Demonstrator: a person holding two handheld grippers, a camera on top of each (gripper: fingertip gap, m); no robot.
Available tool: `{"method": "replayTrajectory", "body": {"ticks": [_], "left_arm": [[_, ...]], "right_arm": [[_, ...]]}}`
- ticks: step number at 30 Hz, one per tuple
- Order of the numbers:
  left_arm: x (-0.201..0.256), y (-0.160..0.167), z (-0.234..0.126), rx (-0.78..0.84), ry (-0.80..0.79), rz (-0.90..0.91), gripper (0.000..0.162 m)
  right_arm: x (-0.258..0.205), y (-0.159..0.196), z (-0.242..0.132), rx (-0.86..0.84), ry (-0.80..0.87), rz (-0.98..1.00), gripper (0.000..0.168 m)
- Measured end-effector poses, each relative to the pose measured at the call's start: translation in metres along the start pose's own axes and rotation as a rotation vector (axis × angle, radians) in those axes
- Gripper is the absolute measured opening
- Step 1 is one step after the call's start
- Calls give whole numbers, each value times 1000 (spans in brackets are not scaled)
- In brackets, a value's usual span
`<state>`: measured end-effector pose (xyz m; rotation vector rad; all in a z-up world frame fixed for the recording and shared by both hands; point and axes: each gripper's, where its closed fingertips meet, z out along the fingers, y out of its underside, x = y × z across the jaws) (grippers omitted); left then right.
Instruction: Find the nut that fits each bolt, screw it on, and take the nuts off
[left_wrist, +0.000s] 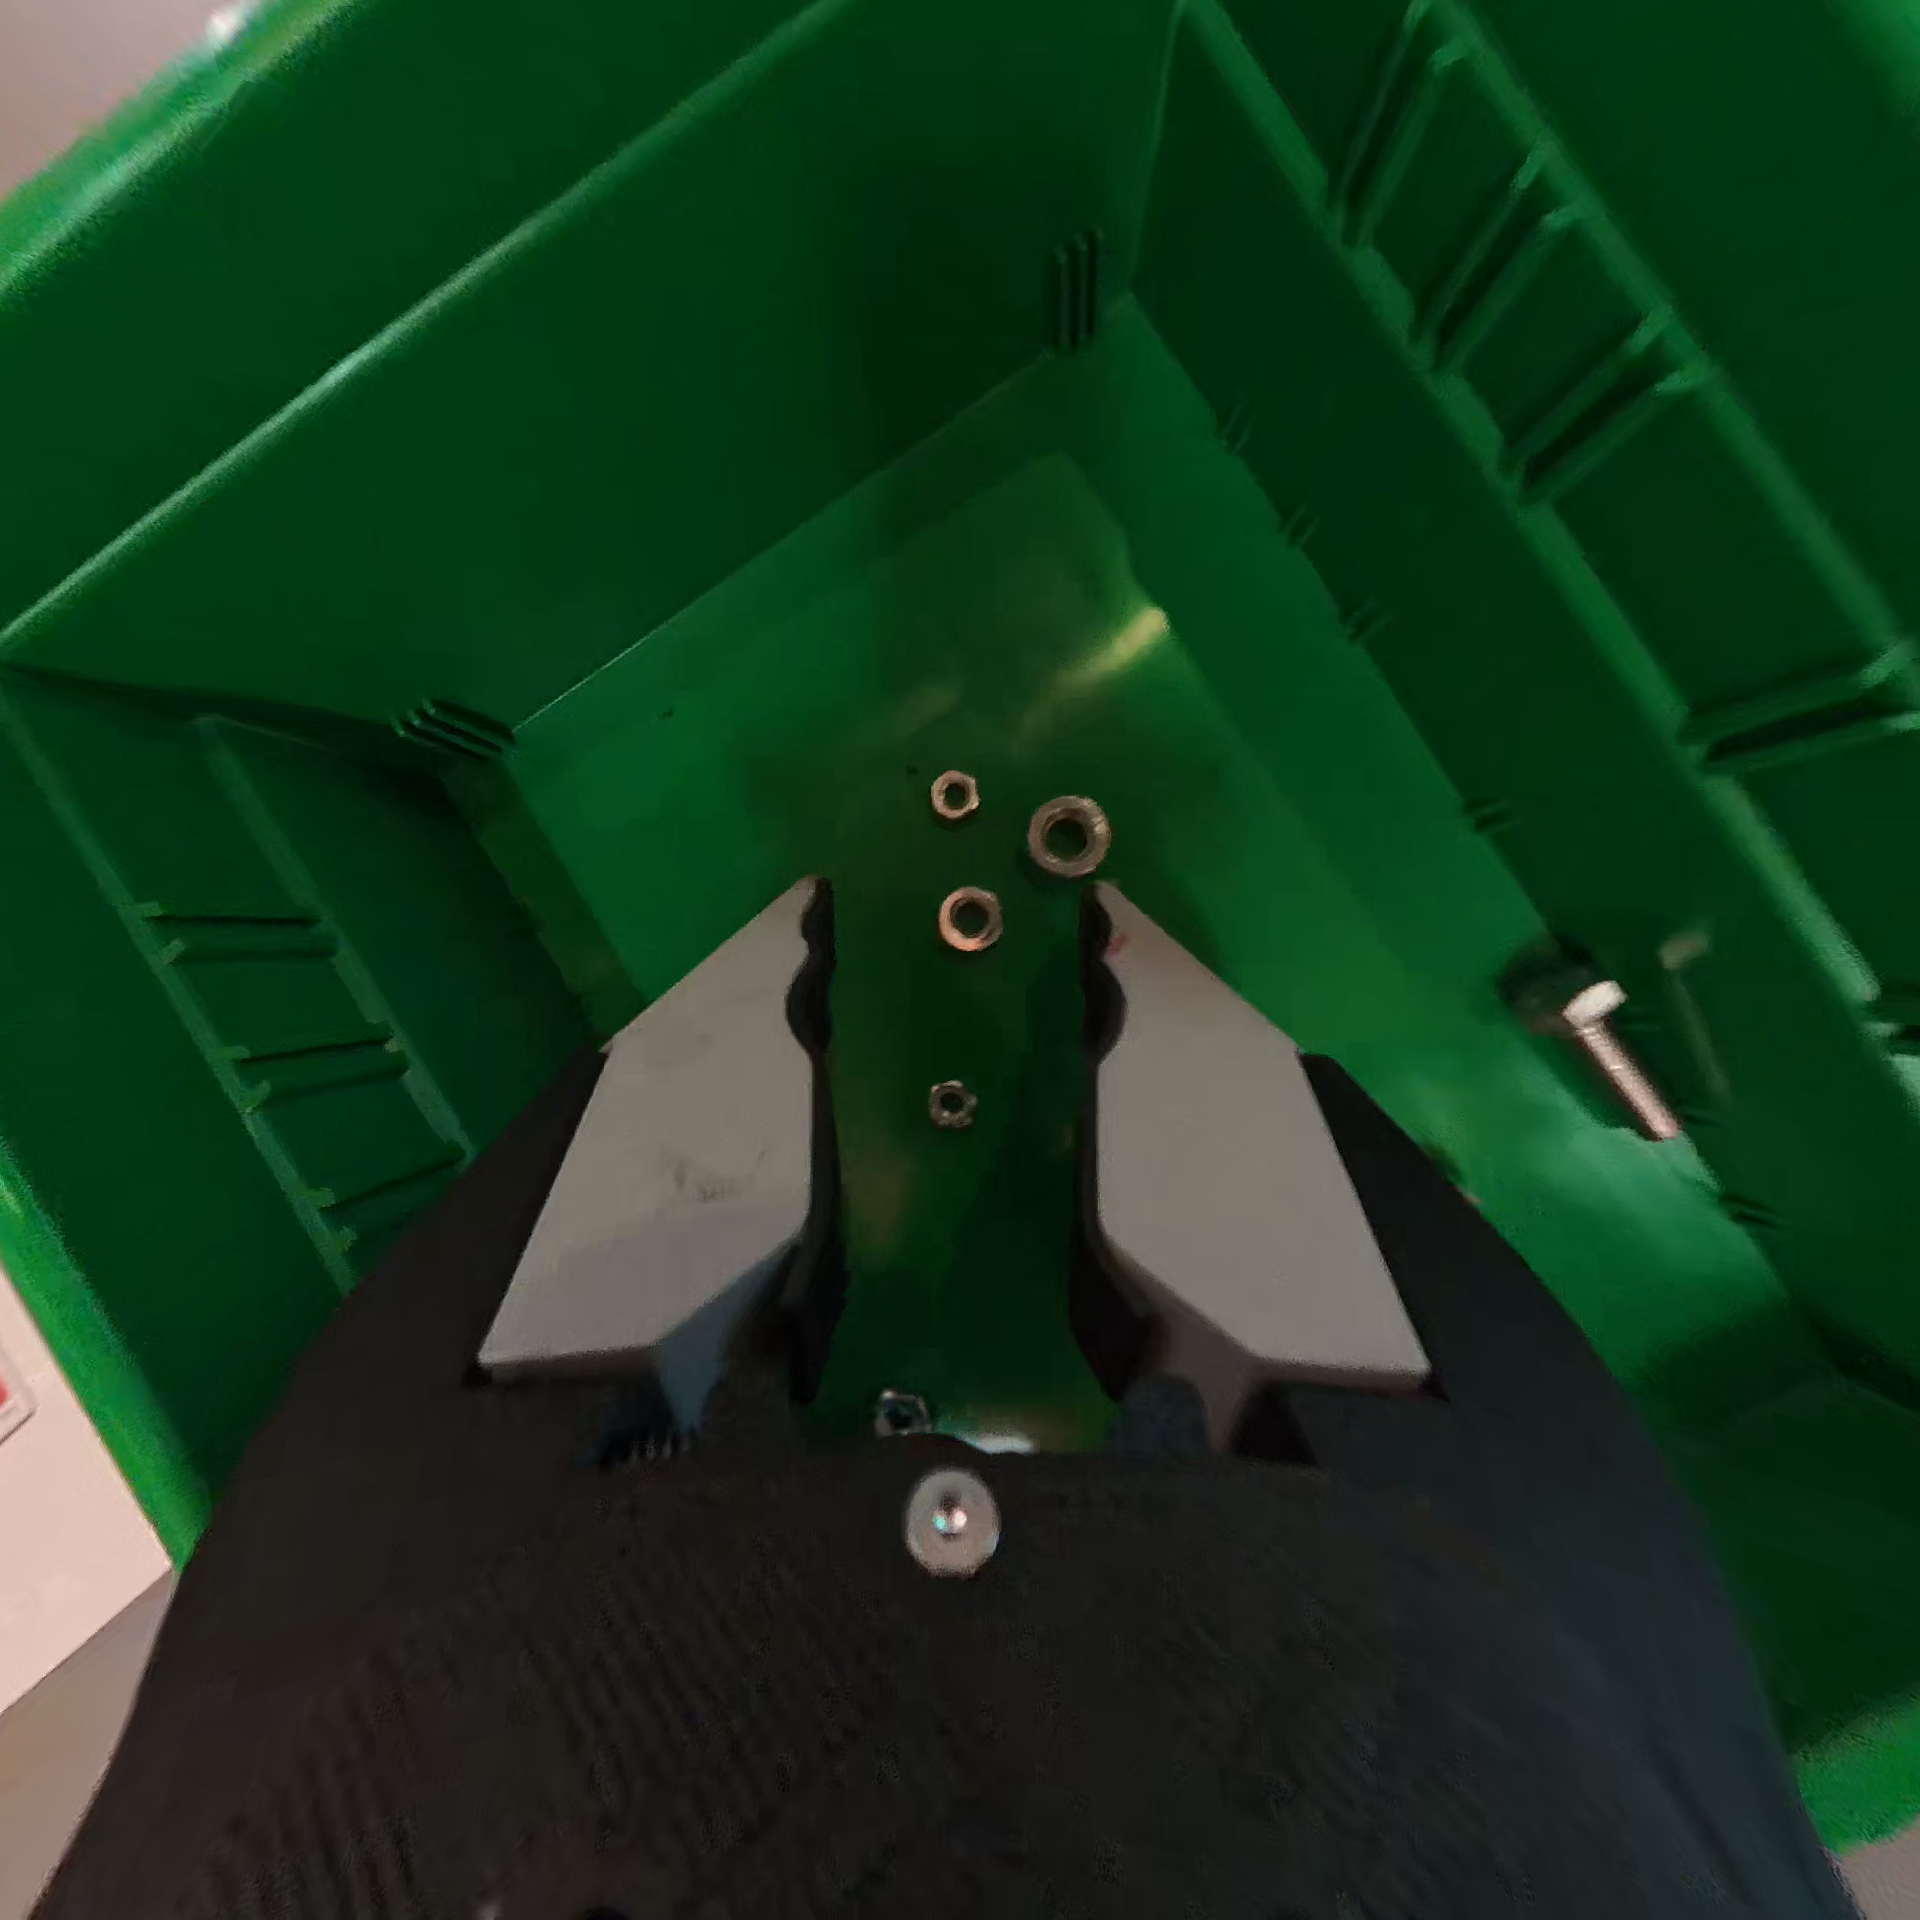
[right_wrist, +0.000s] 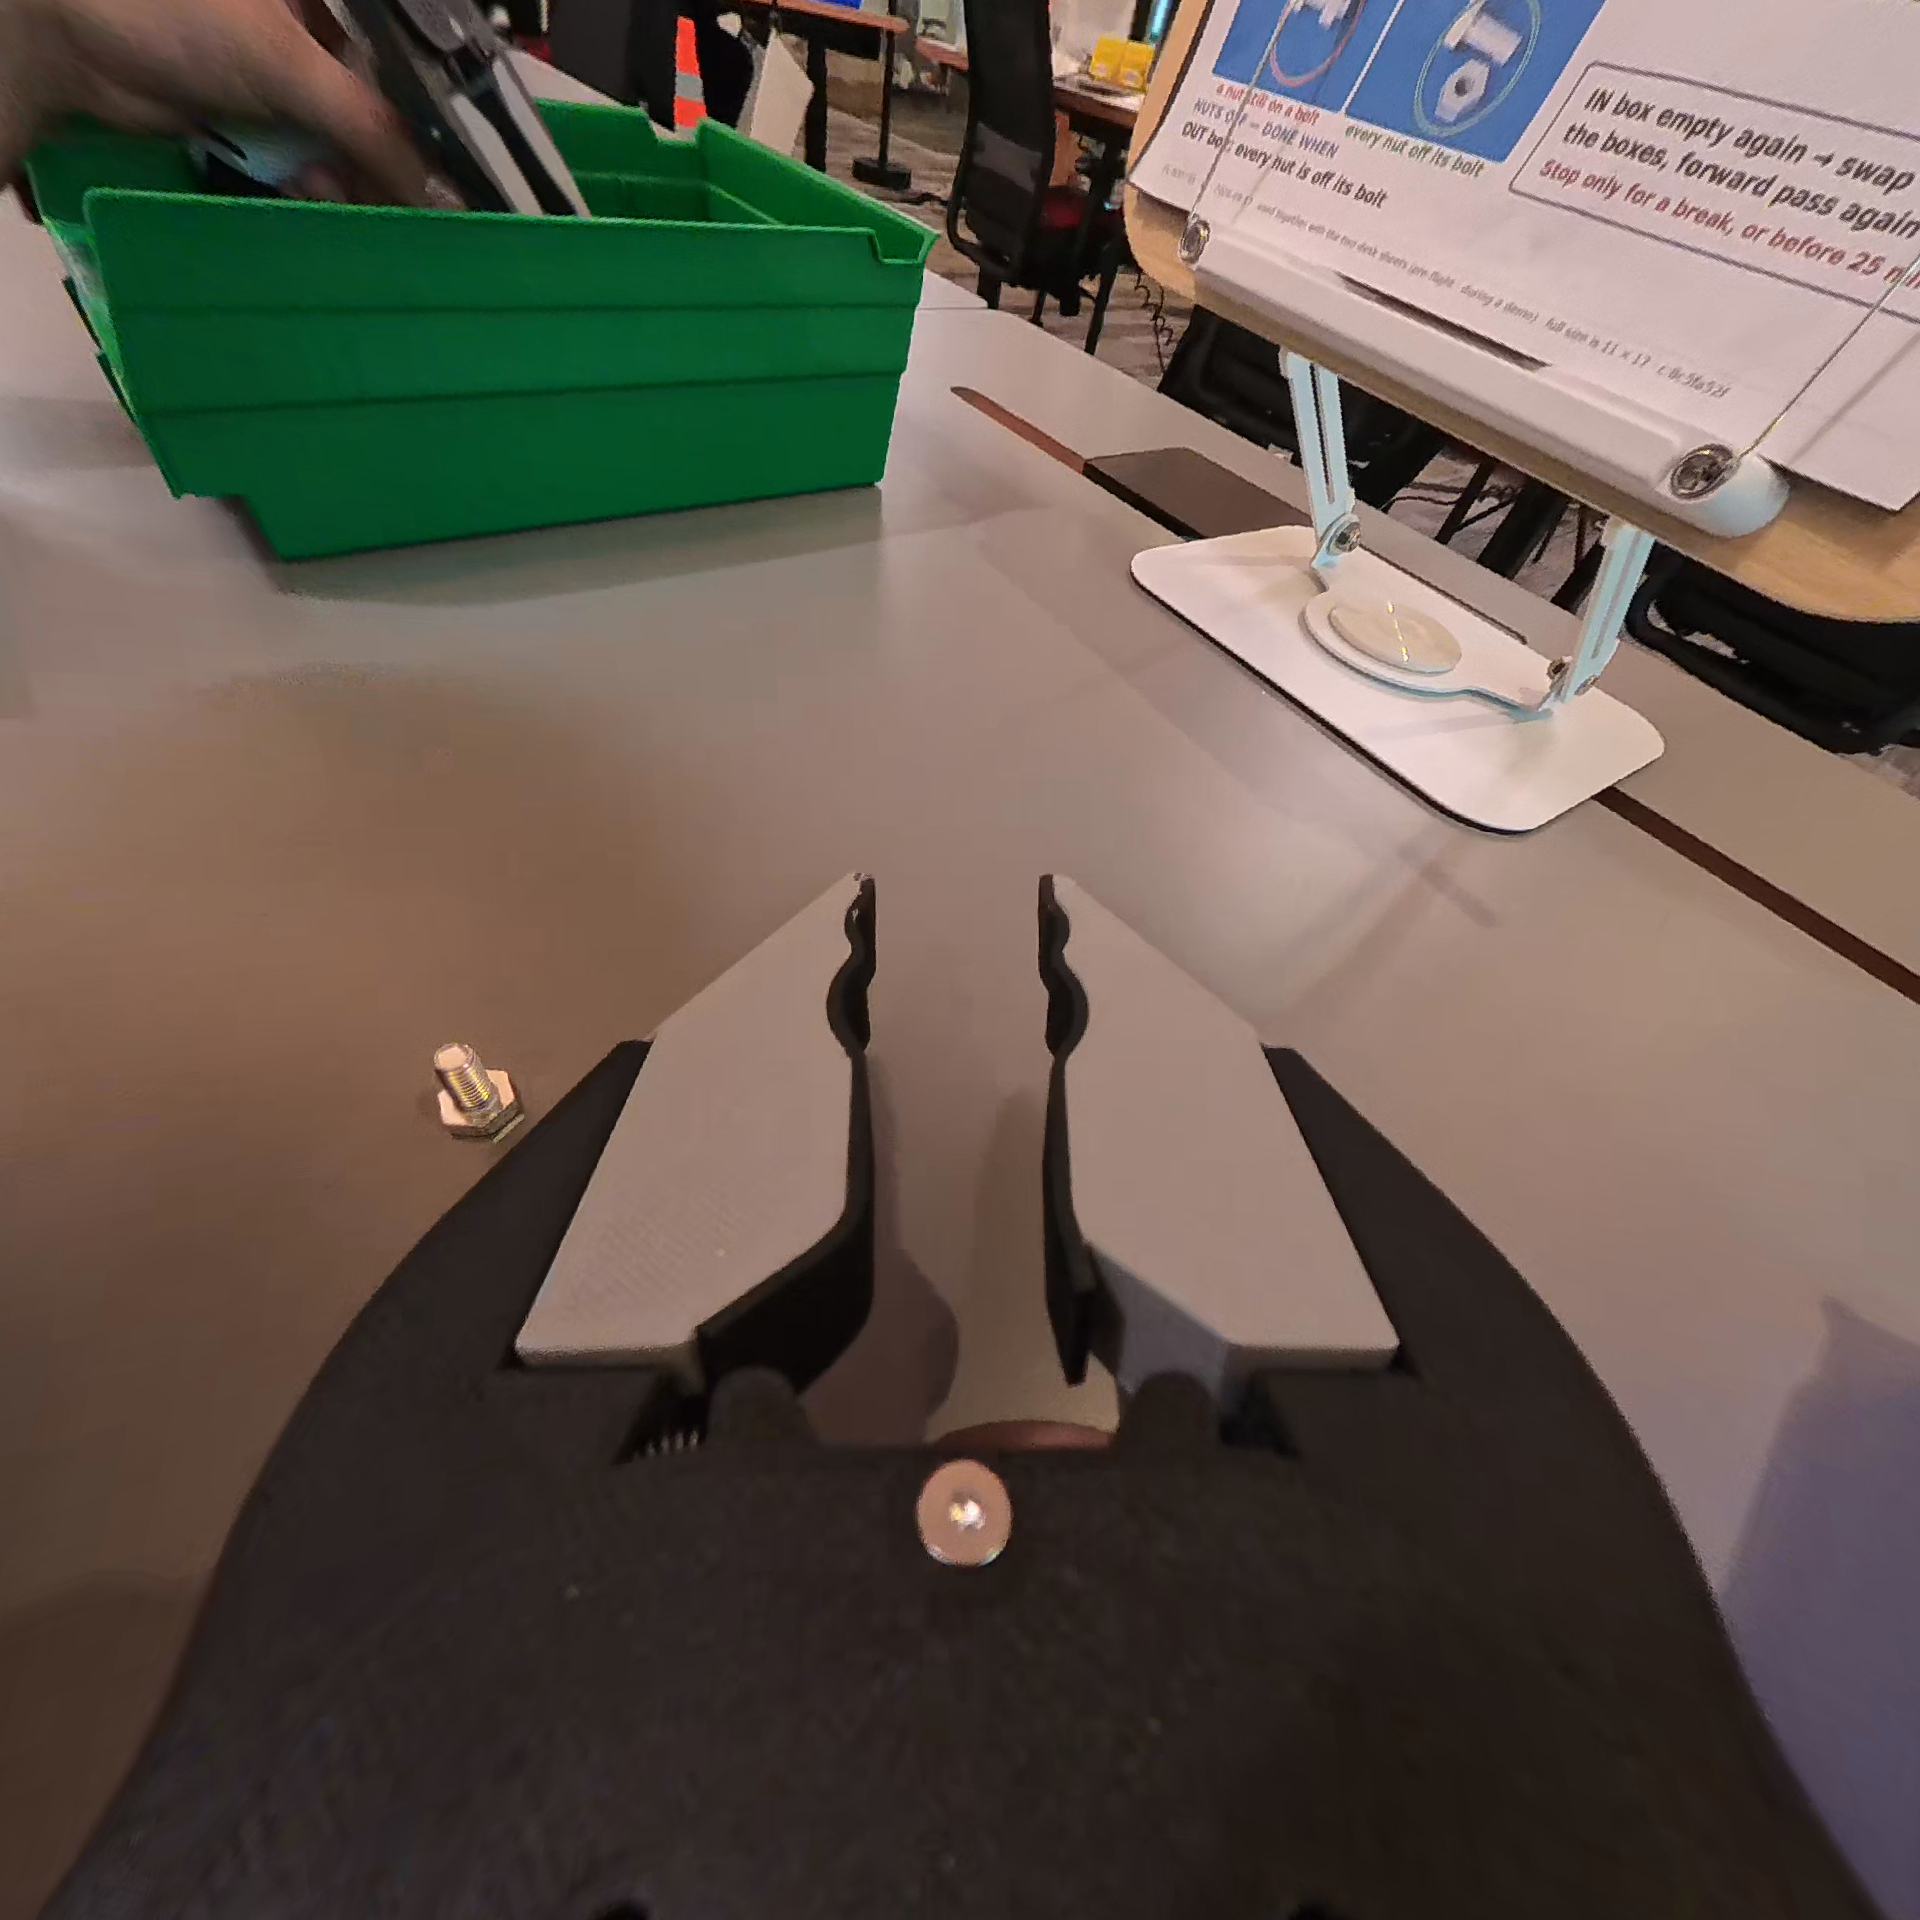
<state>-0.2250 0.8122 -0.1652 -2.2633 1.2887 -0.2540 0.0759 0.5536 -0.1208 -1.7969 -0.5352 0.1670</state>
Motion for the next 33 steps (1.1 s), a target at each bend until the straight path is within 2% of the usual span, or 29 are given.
{"method": "replayTrajectory", "body": {"ticks": [7, 16, 26, 28, 33], "left_arm": [[0, 8, 12, -32, -30, 37, 50], [5, -2, 3, 48, 61, -90, 41], [-1, 11, 14, -20, 35, -101, 43], [-1, 10, 15, -15, 35, -107, 39], [0, 8, 17, 0, 34, -91, 10]], "right_arm": [[-6, -1, 5, -2, -26, -64, 29], [-7, 2, 7, -18, -17, -95, 29], [-8, 1, 6, -8, -26, -89, 29], [-8, 0, 6, -4, -27, -85, 29], [-8, 0, 6, -6, -30, -83, 28]]}}
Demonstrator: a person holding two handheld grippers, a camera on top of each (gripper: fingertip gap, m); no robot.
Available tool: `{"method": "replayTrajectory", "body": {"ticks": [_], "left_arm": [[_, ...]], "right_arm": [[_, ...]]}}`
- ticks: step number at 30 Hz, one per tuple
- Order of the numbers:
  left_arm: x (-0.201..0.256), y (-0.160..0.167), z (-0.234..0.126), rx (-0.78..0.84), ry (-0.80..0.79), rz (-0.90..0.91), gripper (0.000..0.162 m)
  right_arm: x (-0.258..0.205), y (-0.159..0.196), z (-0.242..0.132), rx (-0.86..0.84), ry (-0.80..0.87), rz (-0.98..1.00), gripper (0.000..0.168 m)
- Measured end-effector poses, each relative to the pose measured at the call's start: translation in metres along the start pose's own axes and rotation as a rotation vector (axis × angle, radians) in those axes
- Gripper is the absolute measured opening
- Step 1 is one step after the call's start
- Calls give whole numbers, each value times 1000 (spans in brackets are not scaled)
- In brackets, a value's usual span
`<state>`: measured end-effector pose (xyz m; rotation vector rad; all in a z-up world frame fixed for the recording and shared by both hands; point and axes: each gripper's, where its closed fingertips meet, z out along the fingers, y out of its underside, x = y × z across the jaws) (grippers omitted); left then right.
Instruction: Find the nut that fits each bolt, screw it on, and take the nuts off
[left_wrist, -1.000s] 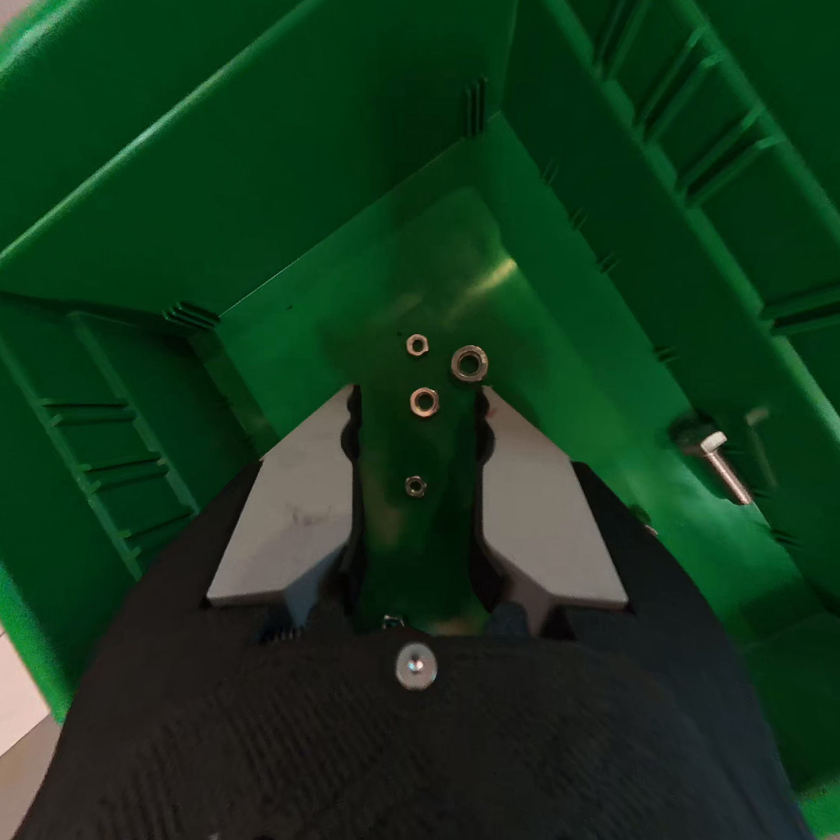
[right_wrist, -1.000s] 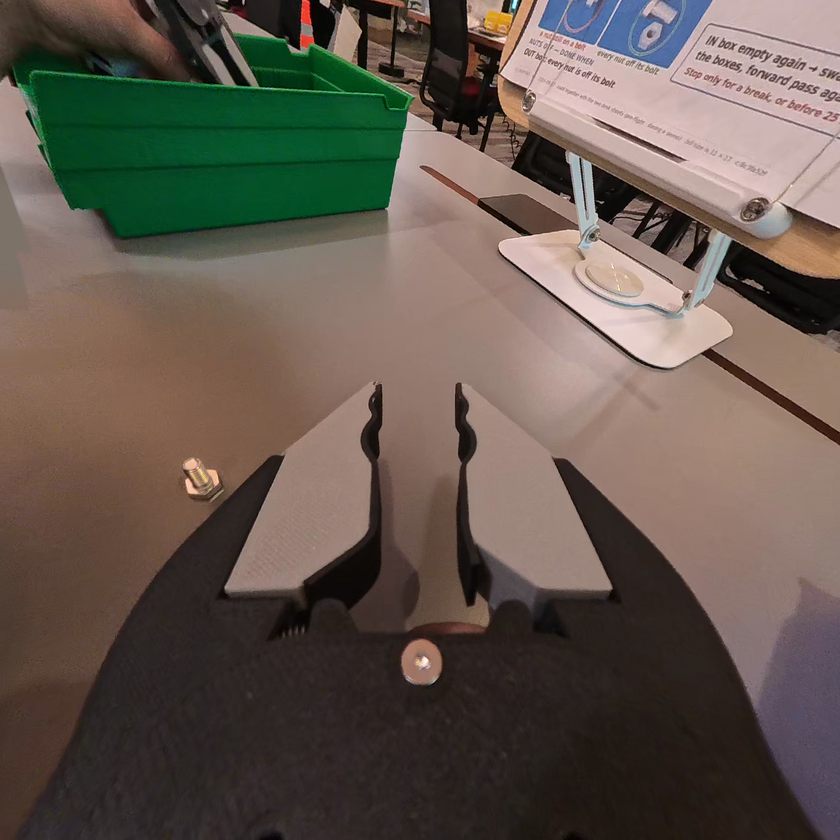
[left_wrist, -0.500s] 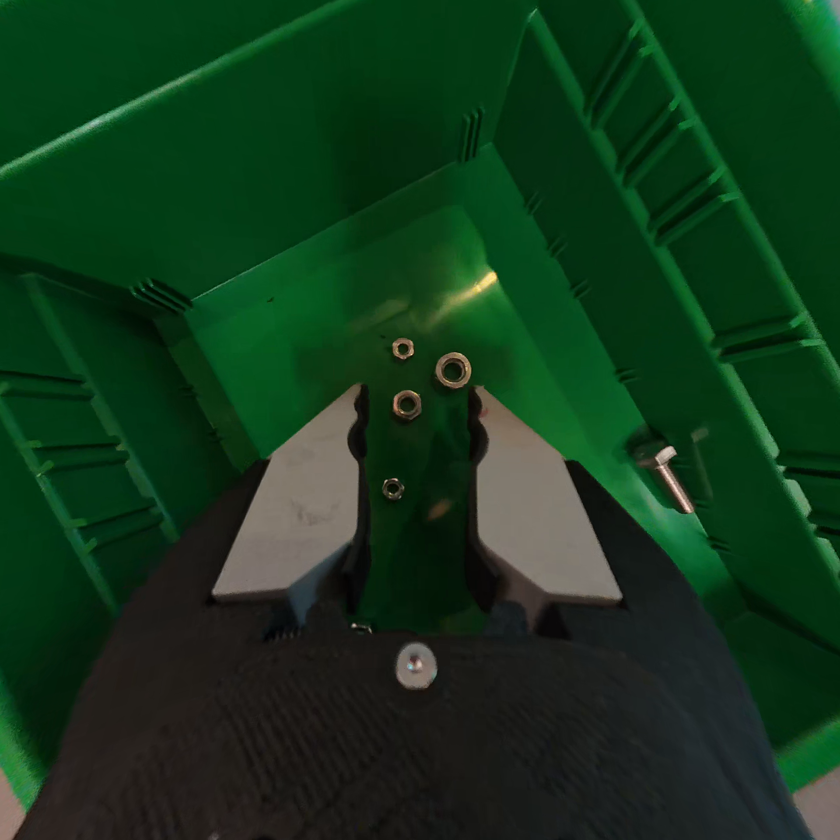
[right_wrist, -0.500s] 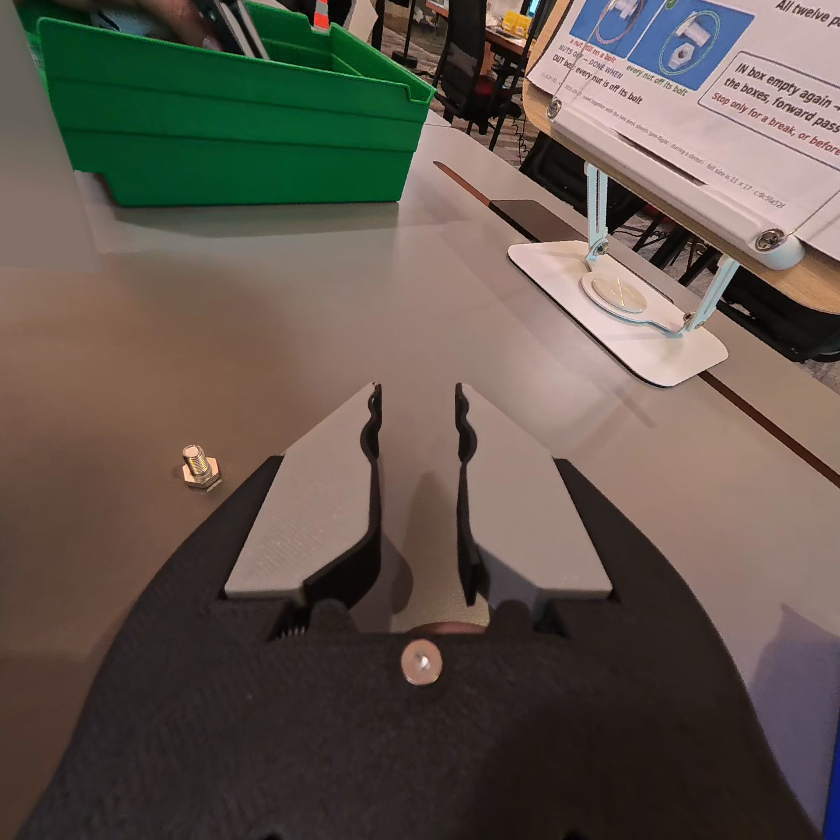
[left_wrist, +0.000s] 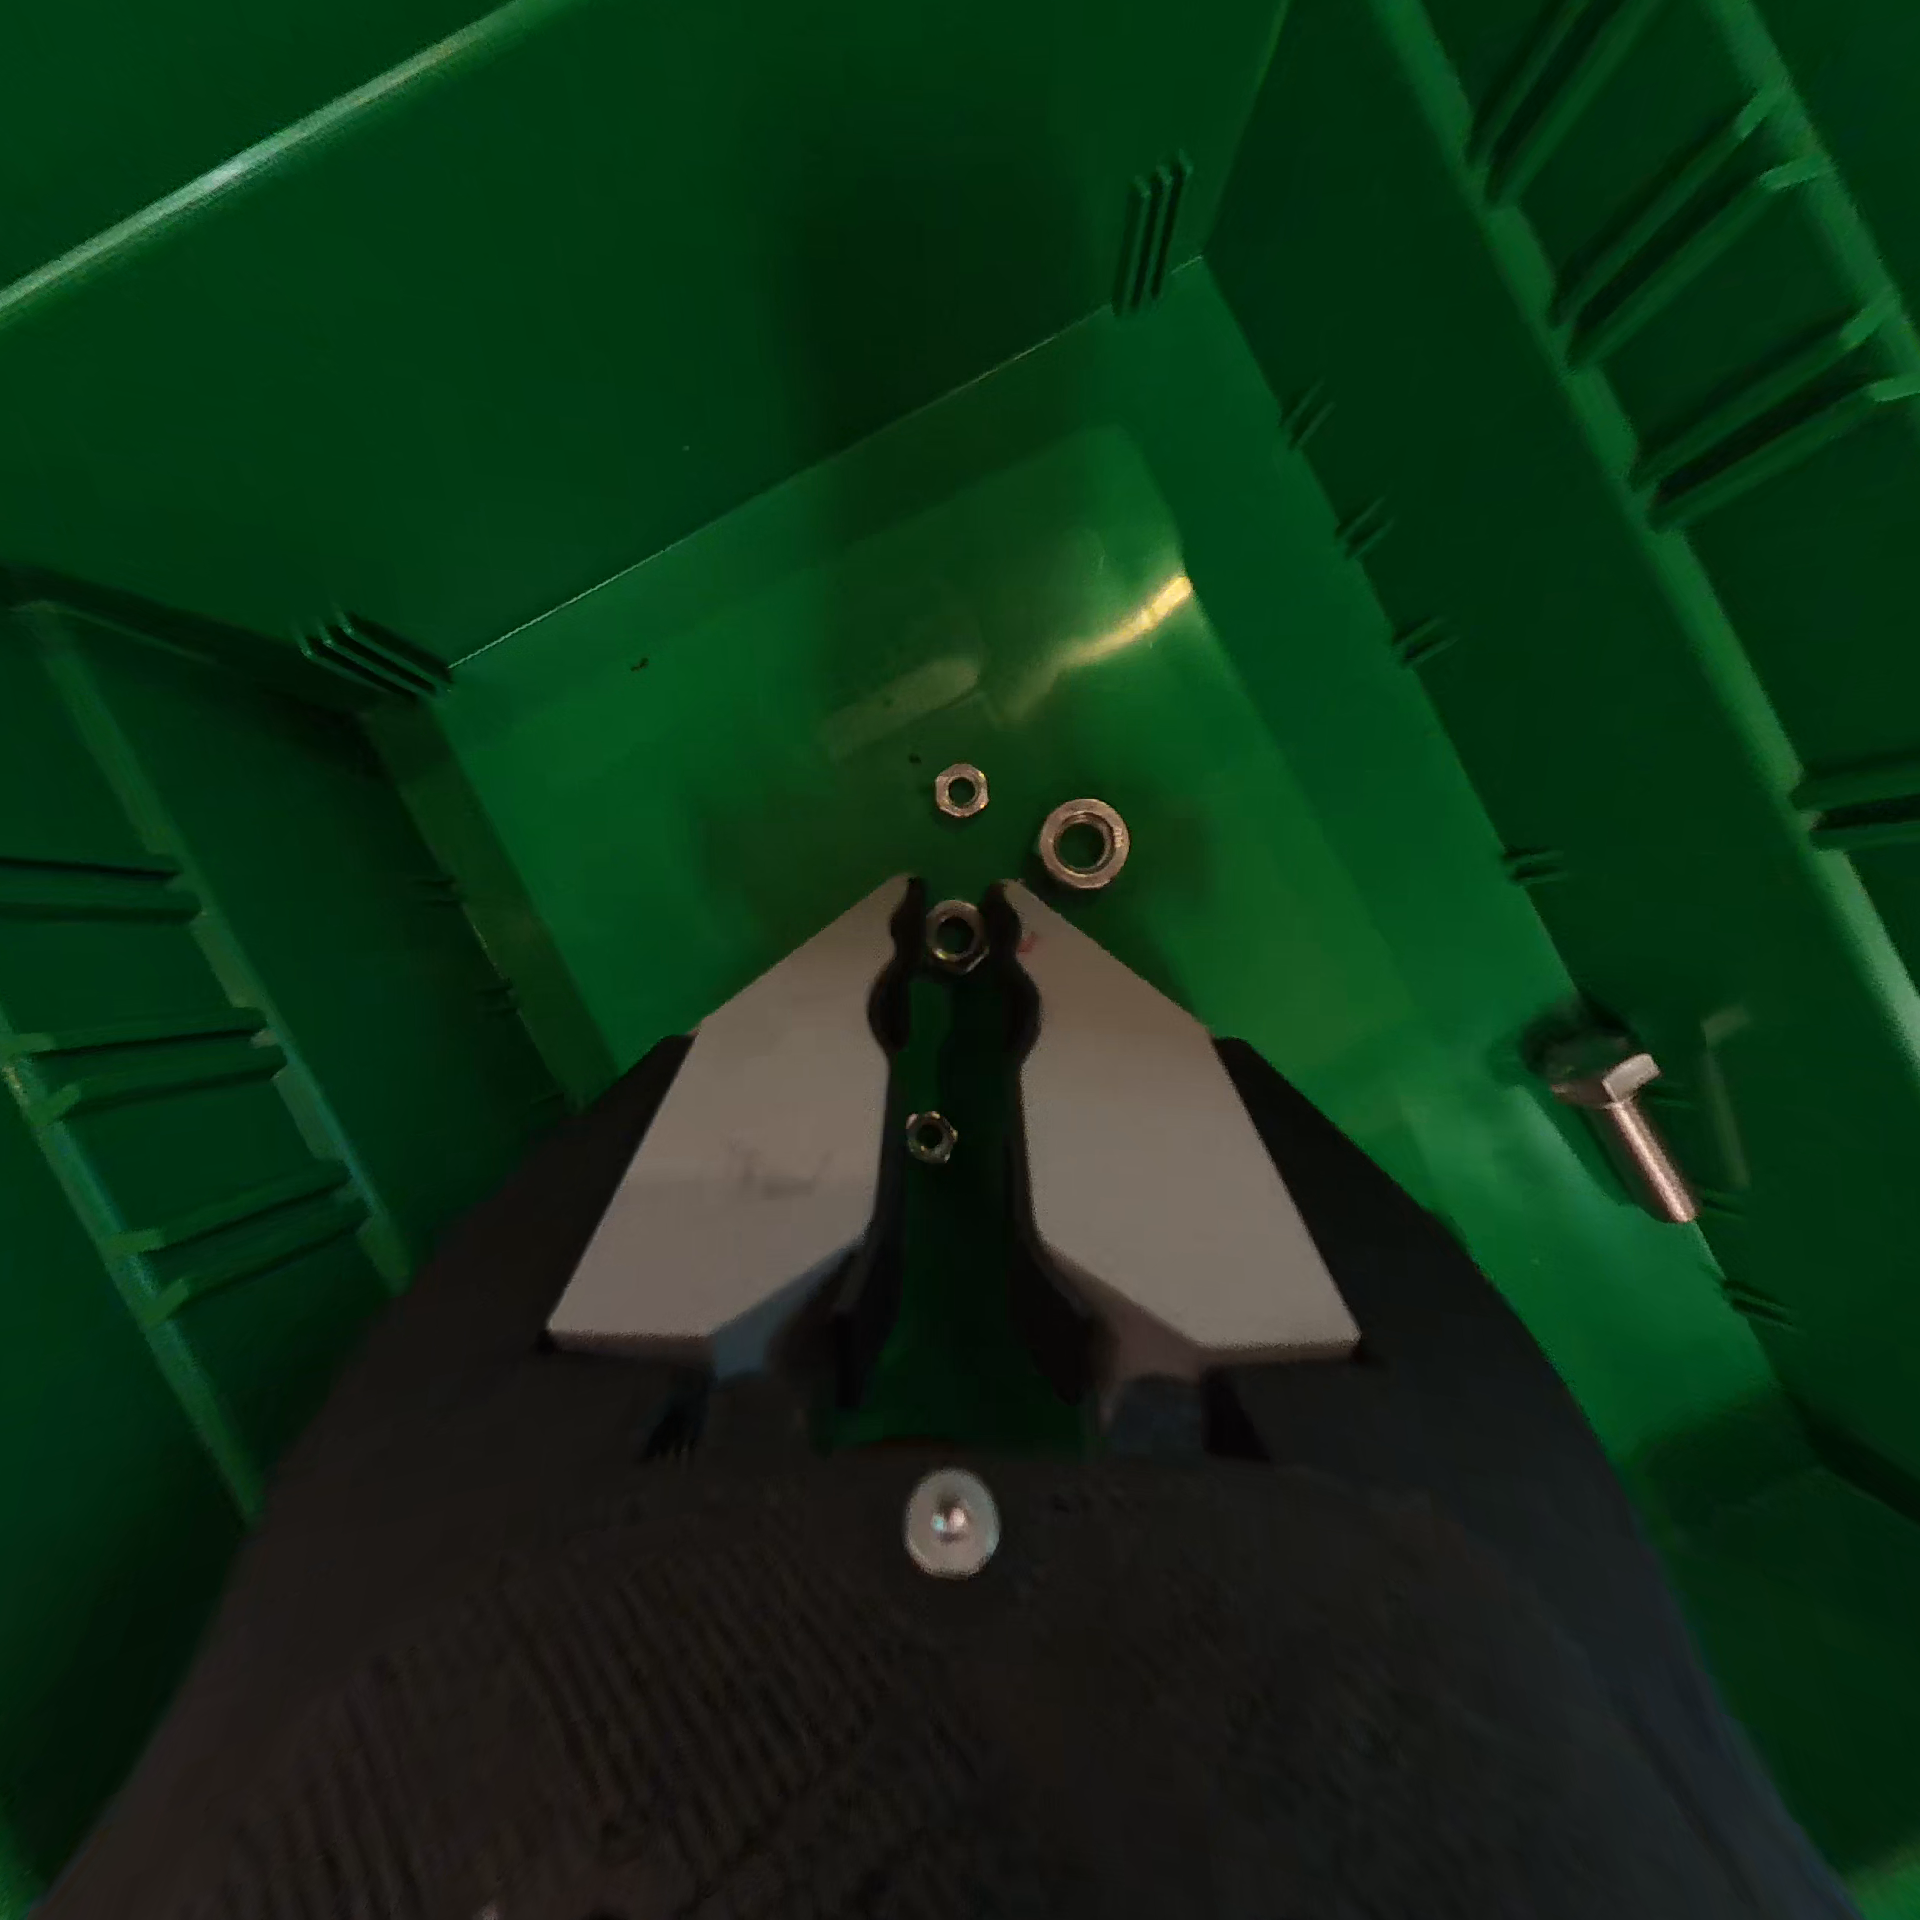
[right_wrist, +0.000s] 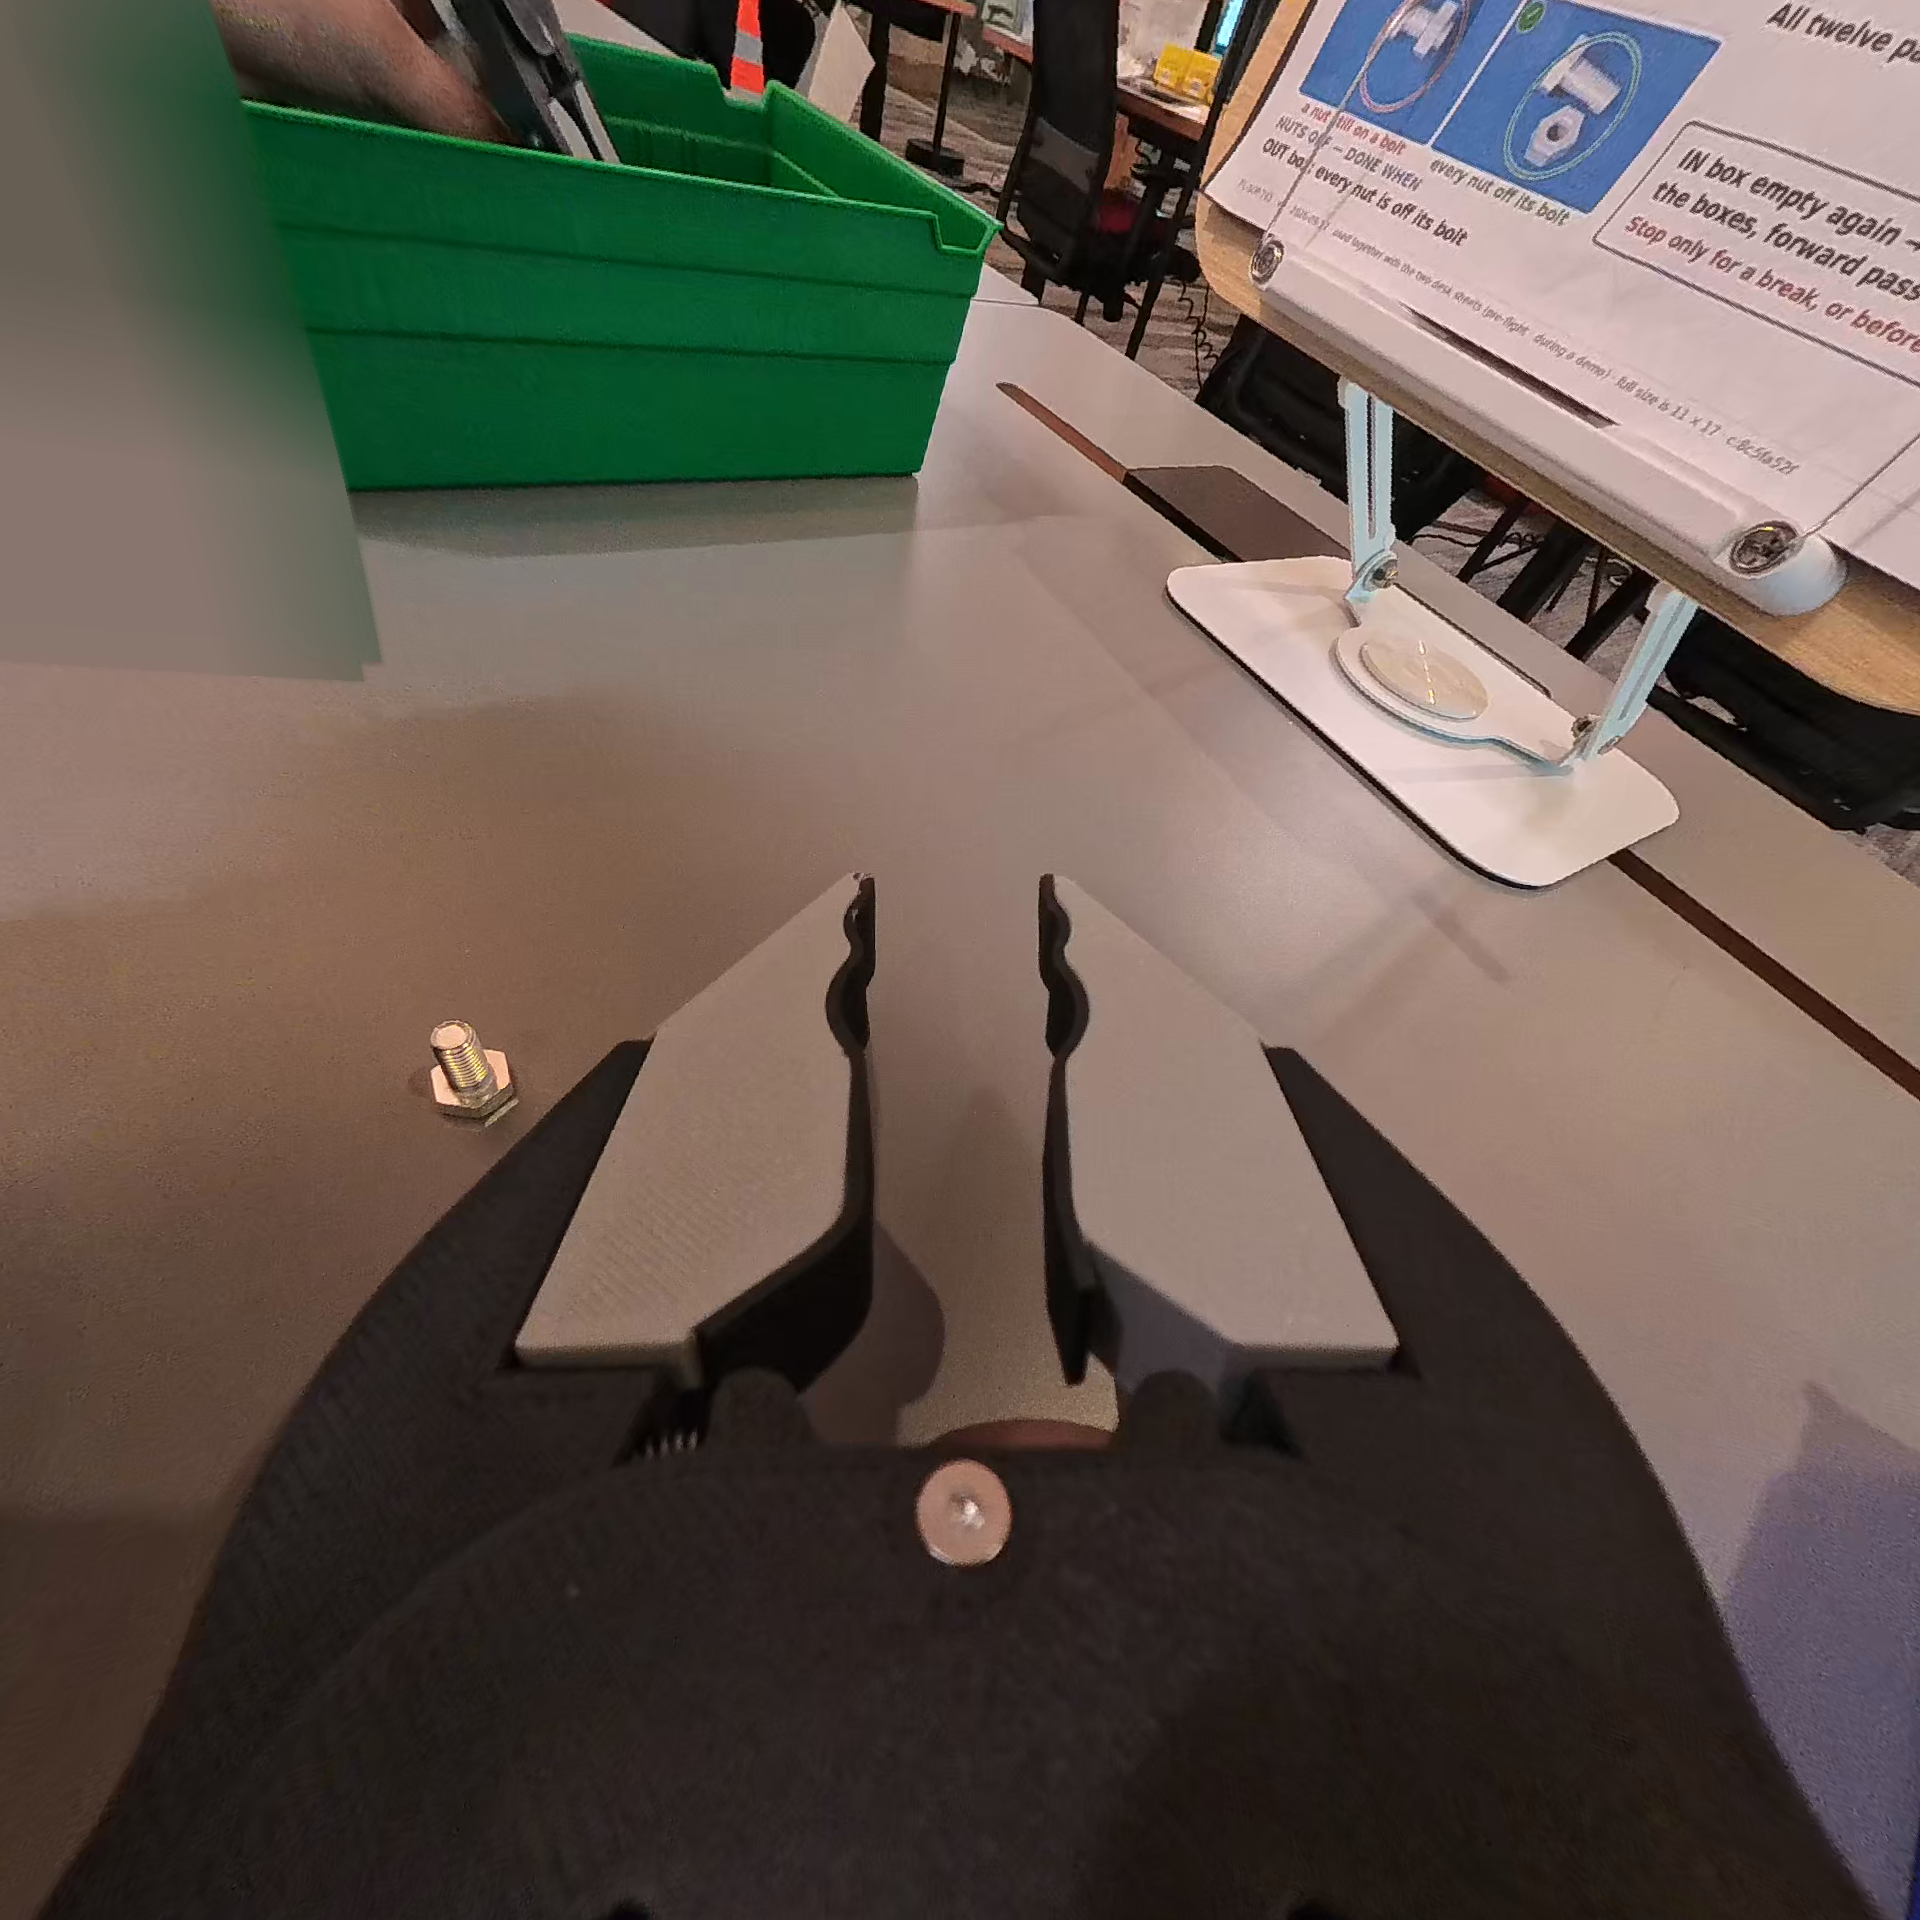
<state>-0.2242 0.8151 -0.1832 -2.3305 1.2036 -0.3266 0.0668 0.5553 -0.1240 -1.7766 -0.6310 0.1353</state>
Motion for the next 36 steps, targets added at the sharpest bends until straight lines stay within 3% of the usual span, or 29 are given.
{"method": "replayTrajectory", "body": {"ticks": [5, 8, 16, 20, 27, 32, 36], "left_arm": [[5, 3, -3, -13, 34, -23, 11], [11, 4, -4, -17, 53, -36, 21], [7, 5, -3, -38, -11, -28, 16], [2, 8, -6, -51, -44, -31, 28], [7, 9, -5, -50, -12, -9, 13], [2, 9, -7, -54, -60, 23, 12], [5, -16, -40, 85, -122, 38, 12]], "right_arm": [[-2, 0, 0, -2, -5, 0, 28], [-4, -1, -1, 0, -12, 5, 28], [-13, -3, -1, 4, -35, -12, 26], [-14, -3, -1, 2, -40, -13, 26], [-12, -3, -1, 5, -45, 7, 26], [-13, -3, -1, 7, -42, 3, 26], [-15, -6, -3, 17, -44, 7, 25]]}}
